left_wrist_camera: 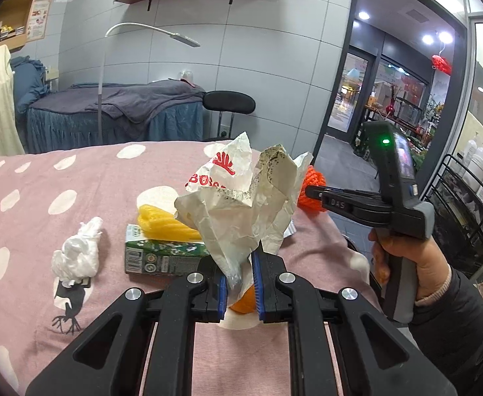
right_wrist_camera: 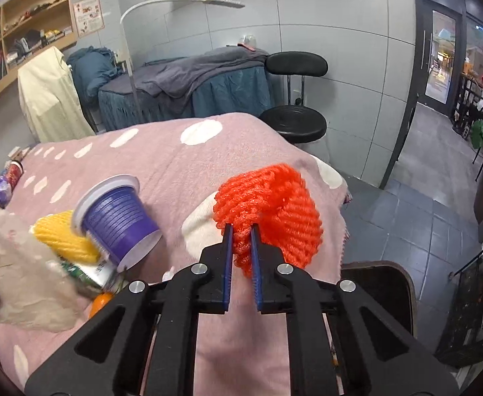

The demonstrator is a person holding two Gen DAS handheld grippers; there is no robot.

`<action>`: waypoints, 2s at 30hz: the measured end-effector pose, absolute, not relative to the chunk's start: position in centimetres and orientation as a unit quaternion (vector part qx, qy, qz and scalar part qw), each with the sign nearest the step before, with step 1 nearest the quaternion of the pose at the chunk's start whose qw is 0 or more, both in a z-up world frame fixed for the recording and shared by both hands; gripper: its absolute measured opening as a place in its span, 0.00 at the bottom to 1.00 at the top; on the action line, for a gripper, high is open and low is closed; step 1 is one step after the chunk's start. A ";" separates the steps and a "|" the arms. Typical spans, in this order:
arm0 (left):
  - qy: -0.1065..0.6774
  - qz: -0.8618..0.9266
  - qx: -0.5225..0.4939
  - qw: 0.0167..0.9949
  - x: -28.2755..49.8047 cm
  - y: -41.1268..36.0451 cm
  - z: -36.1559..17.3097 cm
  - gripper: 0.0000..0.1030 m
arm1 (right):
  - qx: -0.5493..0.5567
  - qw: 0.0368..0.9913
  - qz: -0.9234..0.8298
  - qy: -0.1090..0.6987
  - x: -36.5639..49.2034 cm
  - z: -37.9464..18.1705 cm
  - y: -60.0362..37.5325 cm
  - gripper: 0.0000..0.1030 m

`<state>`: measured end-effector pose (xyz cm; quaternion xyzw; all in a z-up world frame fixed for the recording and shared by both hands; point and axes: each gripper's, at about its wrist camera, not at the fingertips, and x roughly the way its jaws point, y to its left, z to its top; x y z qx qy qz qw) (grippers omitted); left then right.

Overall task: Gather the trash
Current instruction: 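Grasp the orange mesh net with the right gripper while the left holds the paper bag, then carry the orange mesh net over the brown bin and open the right gripper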

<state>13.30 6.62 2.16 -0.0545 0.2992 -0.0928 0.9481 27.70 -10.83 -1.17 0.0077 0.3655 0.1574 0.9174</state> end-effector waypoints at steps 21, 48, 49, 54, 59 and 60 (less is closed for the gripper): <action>0.323 -0.198 -0.029 0.925 14.3 -1.8 1.0 0.12 | 0.080 0.916 0.058 0.388 17.1 -4.3 -24.4 0.11; 0.343 -0.255 0.026 0.904 14.7 -10.4 -0.4 0.12 | 0.138 0.852 -0.033 0.504 20.0 -18.2 -29.1 0.67; 0.345 -0.256 0.026 0.903 14.8 -10.5 -0.5 0.12 | 0.143 0.853 -0.038 0.500 19.8 -18.2 -29.2 0.68; 0.348 -0.259 0.029 0.901 15.1 -11.3 -0.6 0.12 | 0.148 0.850 -0.043 0.503 18.7 -18.2 -29.2 0.70; 0.353 -0.269 0.030 0.896 15.6 -12.3 -0.7 0.12 | 0.154 0.854 -0.049 0.494 17.0 -17.5 -29.8 0.72; 0.356 -0.272 0.028 0.894 15.7 -12.5 -0.8 0.12 | 0.154 0.856 -0.051 0.491 16.6 -17.1 -29.9 0.72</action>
